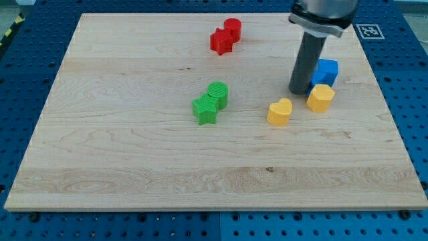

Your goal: Move blue triangle closer to blue cube

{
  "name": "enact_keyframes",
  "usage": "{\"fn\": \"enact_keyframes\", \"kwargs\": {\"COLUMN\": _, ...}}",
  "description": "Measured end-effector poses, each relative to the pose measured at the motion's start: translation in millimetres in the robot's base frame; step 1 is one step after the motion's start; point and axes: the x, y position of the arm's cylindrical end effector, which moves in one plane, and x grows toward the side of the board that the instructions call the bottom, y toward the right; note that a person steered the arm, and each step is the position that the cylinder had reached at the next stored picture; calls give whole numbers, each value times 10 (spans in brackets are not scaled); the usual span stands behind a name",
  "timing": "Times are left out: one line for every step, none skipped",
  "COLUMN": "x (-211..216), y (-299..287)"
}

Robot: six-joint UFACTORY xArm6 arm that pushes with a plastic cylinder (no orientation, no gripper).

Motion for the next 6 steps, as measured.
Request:
{"fn": "enact_keyframes", "kwargs": {"x": -12, "y": 55}}
{"fn": "enact_keyframes", "kwargs": {"x": -12, "y": 55}}
{"fn": "enact_keyframes", "kwargs": {"x": -8, "y": 68}}
{"fn": "enact_keyframes", "kwargs": {"x": -9, "y": 68}}
{"fn": "enact_keyframes", "kwargs": {"x": -12, "y": 54}}
{"fn": "enact_keyframes", "kwargs": {"x": -11, "y": -185}}
